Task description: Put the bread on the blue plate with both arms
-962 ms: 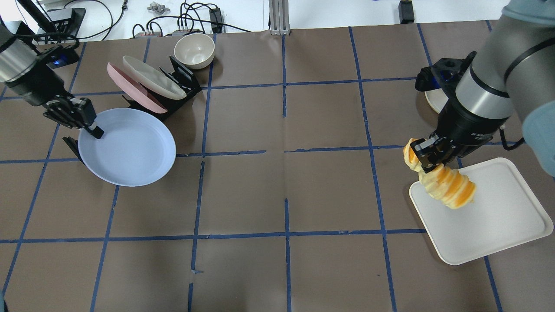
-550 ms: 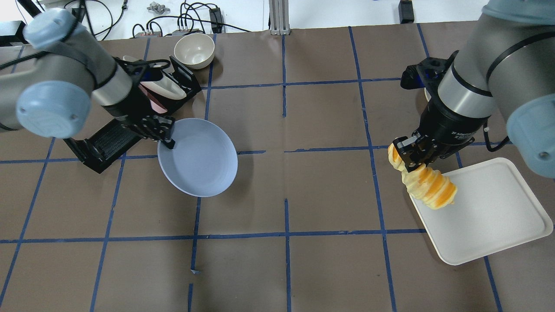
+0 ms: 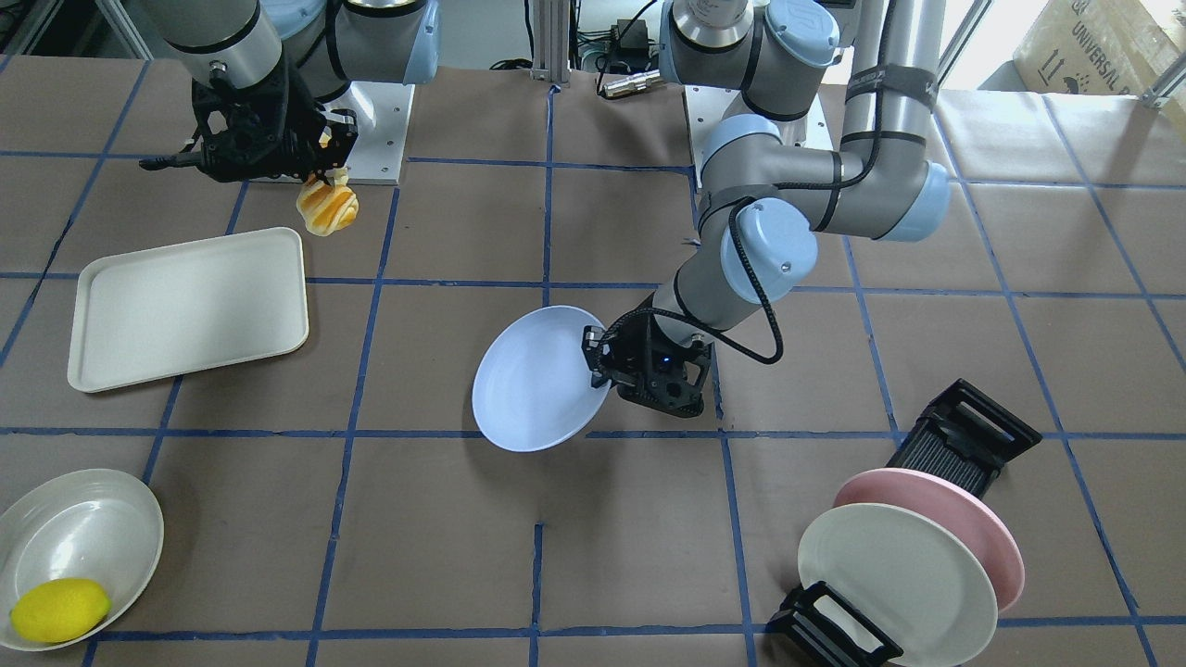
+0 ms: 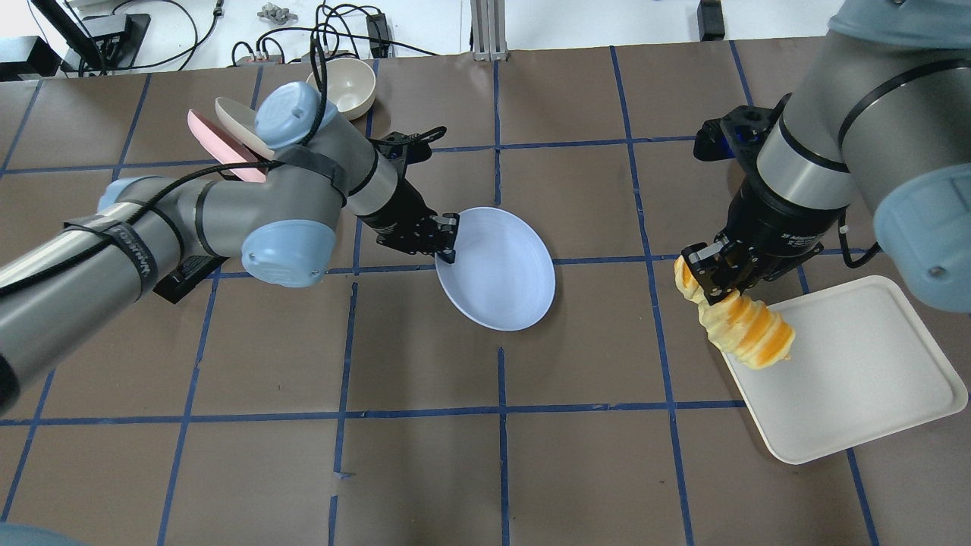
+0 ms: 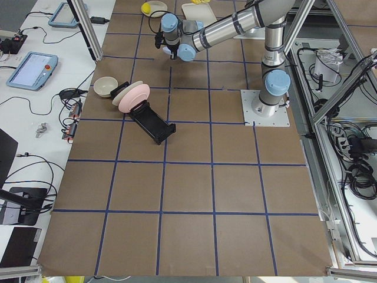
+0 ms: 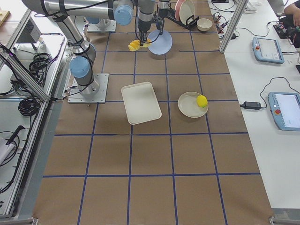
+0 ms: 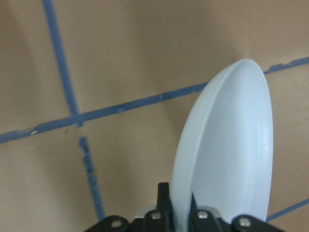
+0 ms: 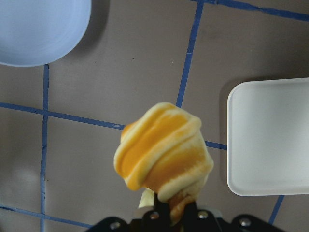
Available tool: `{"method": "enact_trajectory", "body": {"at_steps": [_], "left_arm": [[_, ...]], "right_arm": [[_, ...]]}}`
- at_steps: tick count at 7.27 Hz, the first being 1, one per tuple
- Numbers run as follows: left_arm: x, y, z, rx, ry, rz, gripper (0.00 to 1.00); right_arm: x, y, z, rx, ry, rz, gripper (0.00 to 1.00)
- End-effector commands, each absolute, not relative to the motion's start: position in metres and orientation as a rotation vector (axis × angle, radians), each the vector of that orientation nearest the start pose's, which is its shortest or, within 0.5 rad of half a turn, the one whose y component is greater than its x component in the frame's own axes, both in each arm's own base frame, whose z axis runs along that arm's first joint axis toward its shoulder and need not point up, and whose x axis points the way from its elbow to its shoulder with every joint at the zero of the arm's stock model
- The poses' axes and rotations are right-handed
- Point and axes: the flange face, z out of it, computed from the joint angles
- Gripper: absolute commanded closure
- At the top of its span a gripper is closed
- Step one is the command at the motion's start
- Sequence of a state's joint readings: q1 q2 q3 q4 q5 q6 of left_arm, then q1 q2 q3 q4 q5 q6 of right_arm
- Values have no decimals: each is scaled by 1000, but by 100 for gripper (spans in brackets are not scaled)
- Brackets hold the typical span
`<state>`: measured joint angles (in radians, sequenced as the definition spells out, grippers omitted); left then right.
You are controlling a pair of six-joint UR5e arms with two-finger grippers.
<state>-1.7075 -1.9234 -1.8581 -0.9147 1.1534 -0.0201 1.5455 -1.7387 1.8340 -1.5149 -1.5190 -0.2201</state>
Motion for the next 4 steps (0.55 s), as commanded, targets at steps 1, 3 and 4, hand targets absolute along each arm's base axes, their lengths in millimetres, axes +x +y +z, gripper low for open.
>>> {"method": "enact_trajectory", "body": {"at_steps": [1, 3, 4], "left_arm": [[-267, -540, 198, 179, 3616, 37, 94], [-258, -539, 206, 158, 3596, 28, 54], [-254, -540, 207, 149, 3570, 16, 1]], "right_arm": [[150, -436, 407, -362, 3035, 222, 91], [191, -489, 382, -444, 3029, 237, 91], [206, -513, 367, -454, 3027, 270, 91]]}}
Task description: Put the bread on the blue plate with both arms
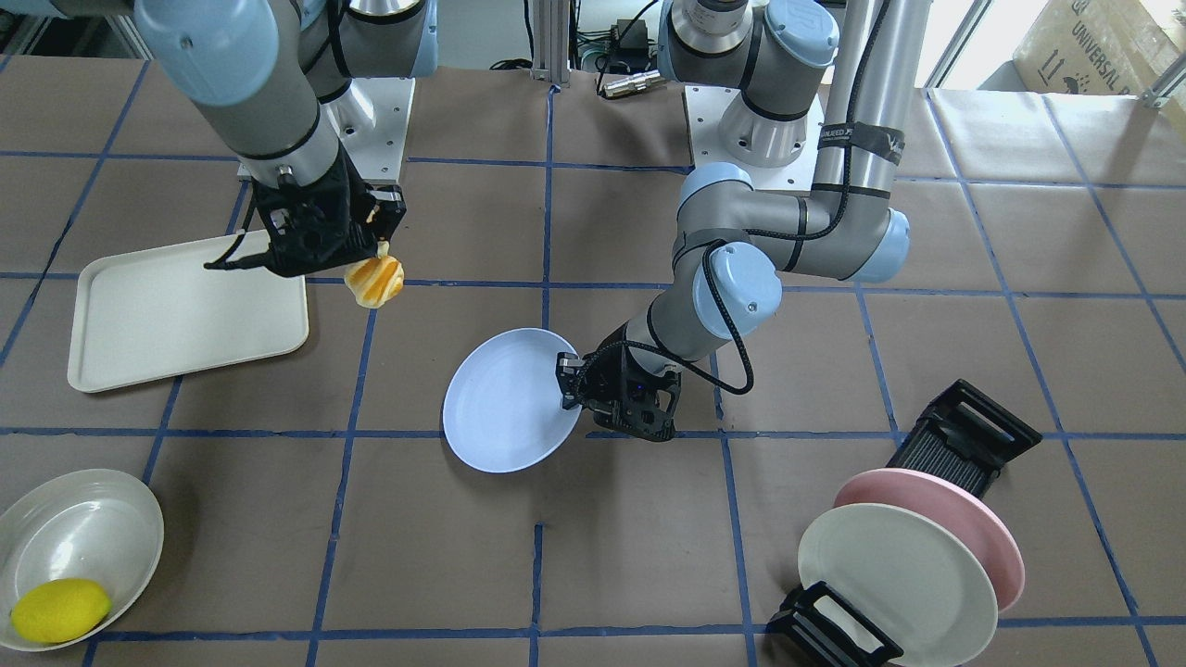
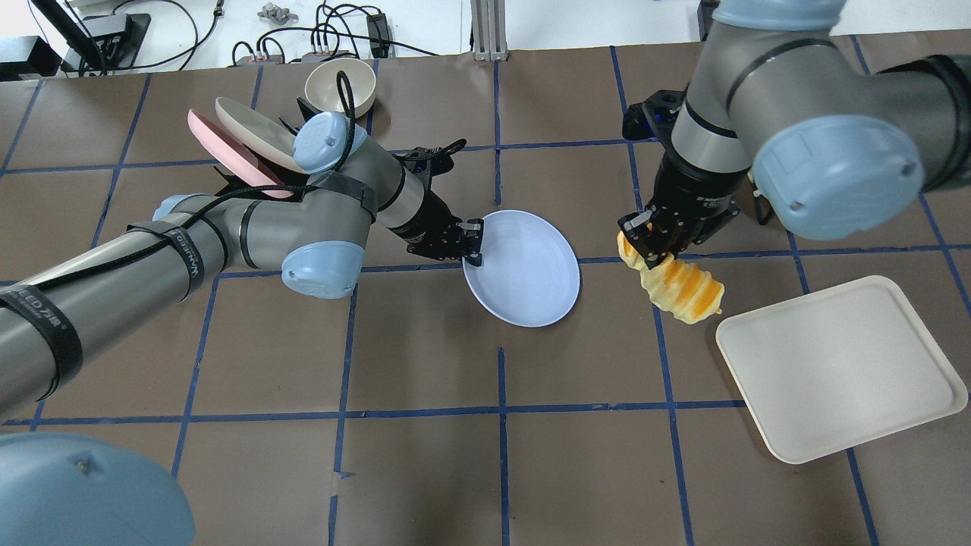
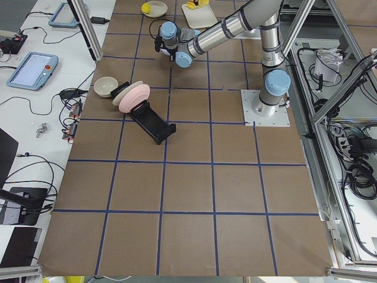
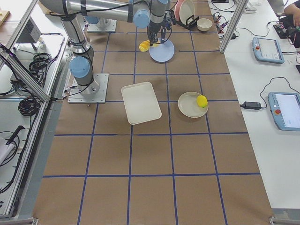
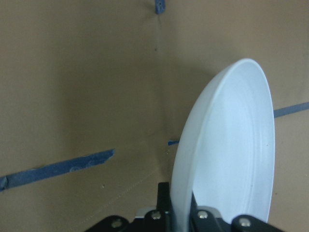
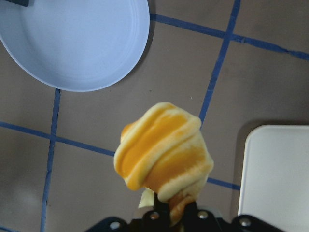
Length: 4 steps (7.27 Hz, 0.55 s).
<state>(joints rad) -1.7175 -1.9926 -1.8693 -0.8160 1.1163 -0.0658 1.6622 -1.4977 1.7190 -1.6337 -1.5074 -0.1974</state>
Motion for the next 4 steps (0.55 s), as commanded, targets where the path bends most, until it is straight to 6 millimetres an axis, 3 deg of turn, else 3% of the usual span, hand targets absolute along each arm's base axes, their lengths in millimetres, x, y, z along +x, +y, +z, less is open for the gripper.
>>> {"method": "enact_trajectory", "body": {"at_steps": [1, 2, 3, 4], "left_arm": [[-240, -541, 226, 138, 3479, -63, 0], [-220, -538, 257, 94, 3451, -35, 0], [-185, -529, 292, -9, 3403, 35, 0], [-165, -514, 325, -43, 3327, 67, 0]], "right_arm": [[221, -535, 350, -485, 3024, 272, 90], [240, -548, 335, -477, 3031, 276, 90], [264, -555, 309, -487, 3036, 267, 88], [282, -564, 276, -518, 3035, 243, 88]]}}
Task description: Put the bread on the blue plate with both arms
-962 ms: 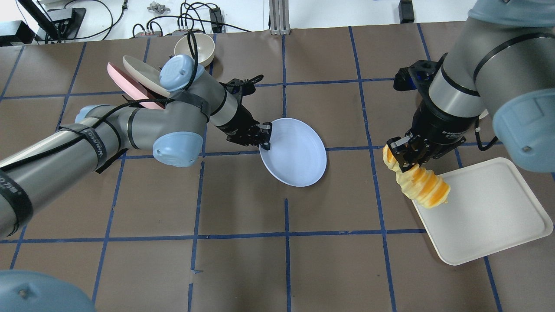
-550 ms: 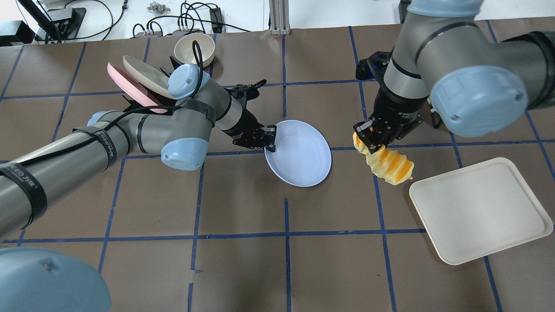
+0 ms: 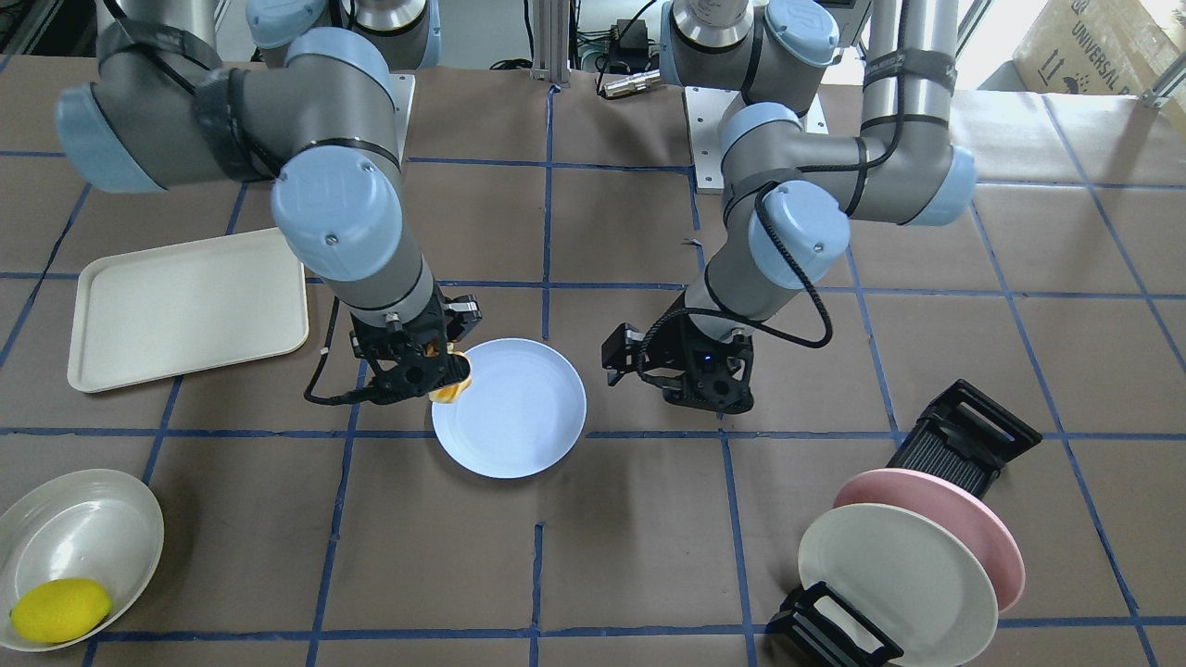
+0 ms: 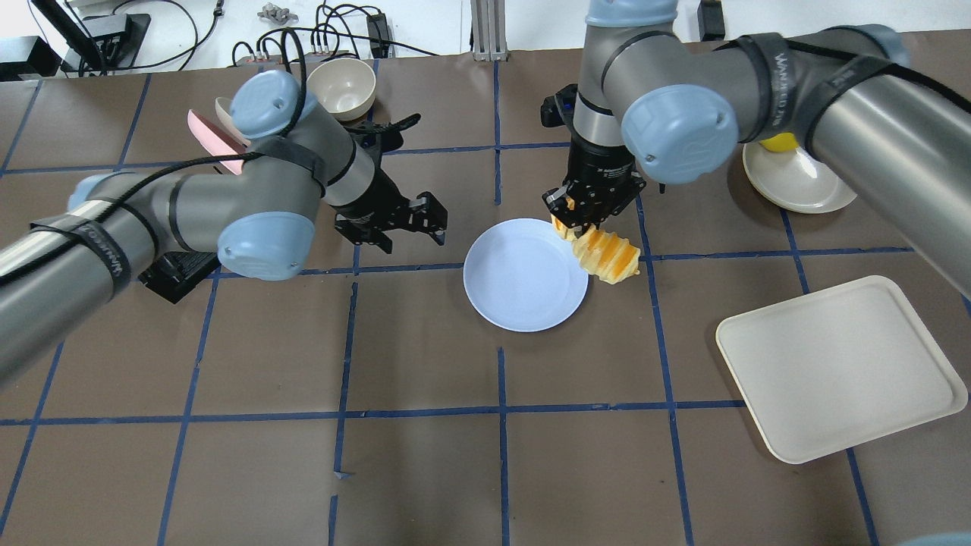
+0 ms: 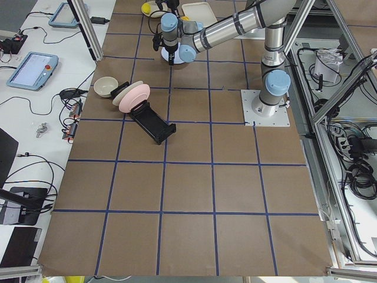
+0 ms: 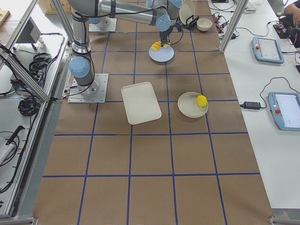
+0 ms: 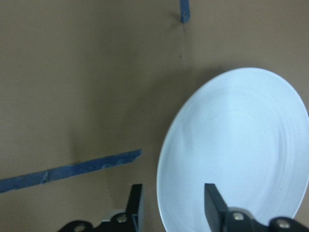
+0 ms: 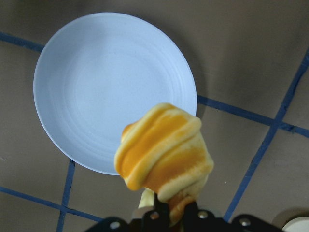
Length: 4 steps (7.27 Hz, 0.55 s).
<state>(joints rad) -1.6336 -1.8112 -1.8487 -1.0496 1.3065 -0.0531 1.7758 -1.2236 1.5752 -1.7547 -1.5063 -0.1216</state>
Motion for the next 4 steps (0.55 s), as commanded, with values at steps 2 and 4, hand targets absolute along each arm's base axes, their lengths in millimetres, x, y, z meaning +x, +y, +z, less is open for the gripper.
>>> {"method": "enact_trajectory", "body": {"at_steps": [2, 4], "left_arm": [[-155, -490, 397, -27, 3197, 82, 0], [-149, -498, 458, -18, 3118, 118, 0]], "right_arm": [[294, -577, 244, -525, 3033, 249, 76], [300, -575, 219, -494, 3043, 267, 31]]}}
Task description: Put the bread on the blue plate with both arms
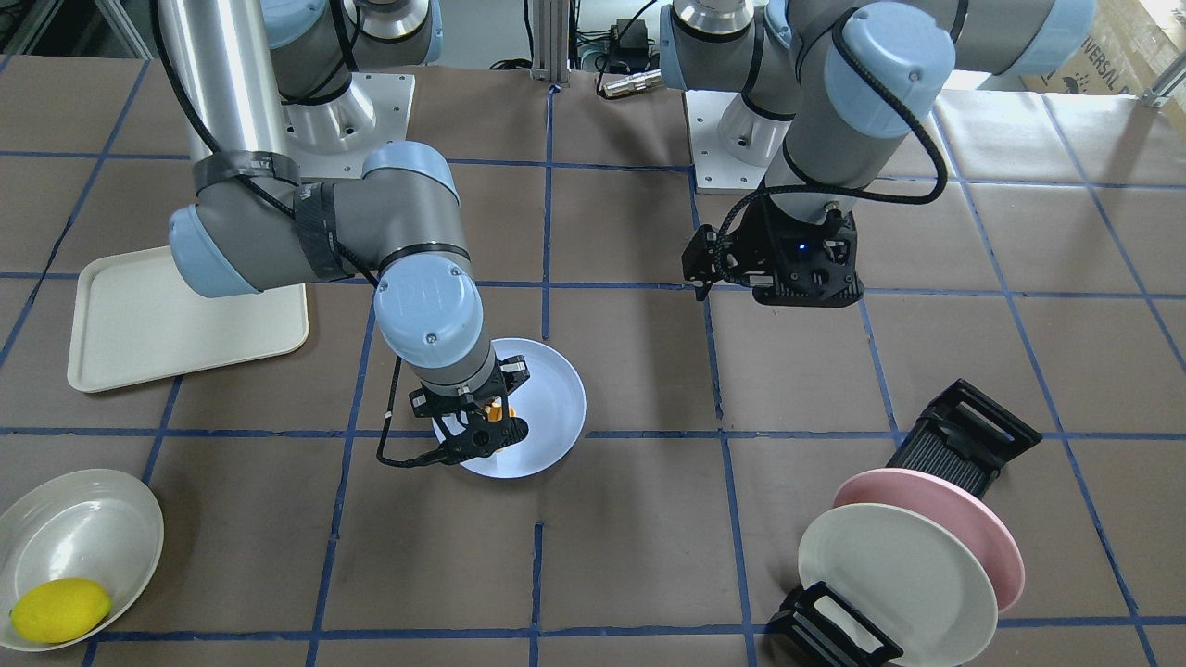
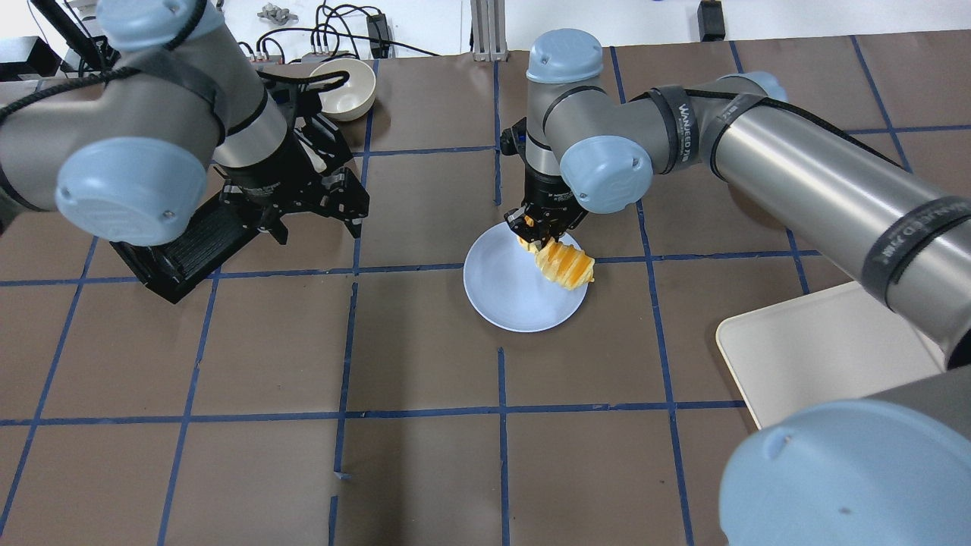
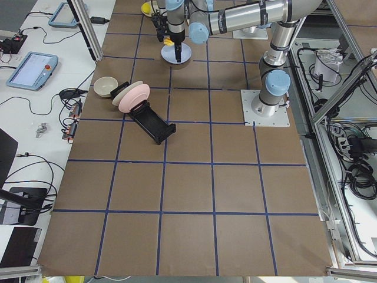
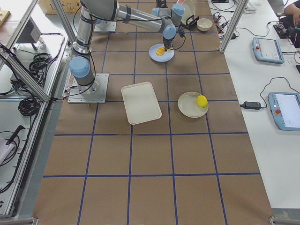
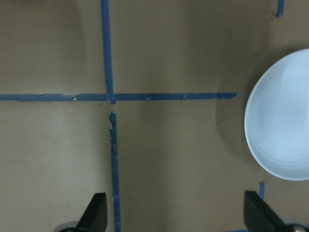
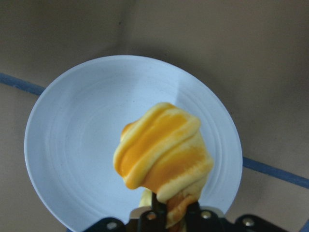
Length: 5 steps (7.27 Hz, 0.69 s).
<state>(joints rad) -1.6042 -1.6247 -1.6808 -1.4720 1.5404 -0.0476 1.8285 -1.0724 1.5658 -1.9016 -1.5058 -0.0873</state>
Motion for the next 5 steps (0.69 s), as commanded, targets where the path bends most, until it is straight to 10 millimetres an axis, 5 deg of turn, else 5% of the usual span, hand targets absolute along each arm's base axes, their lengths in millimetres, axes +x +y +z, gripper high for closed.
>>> {"method": "enact_trajectory", "body": {"at_steps": [1, 2, 5], "left_arm": [[-149, -488, 485, -16, 3115, 59, 0], [-145, -473, 504, -23, 3107, 55, 0], [-120, -509, 494, -96, 3097, 82, 0]], "right_arm": [[308, -569, 220, -456, 3058, 269, 0], [315, -565, 220, -480, 3069, 268, 0], [295, -568, 256, -449, 3094, 217, 0]]}}
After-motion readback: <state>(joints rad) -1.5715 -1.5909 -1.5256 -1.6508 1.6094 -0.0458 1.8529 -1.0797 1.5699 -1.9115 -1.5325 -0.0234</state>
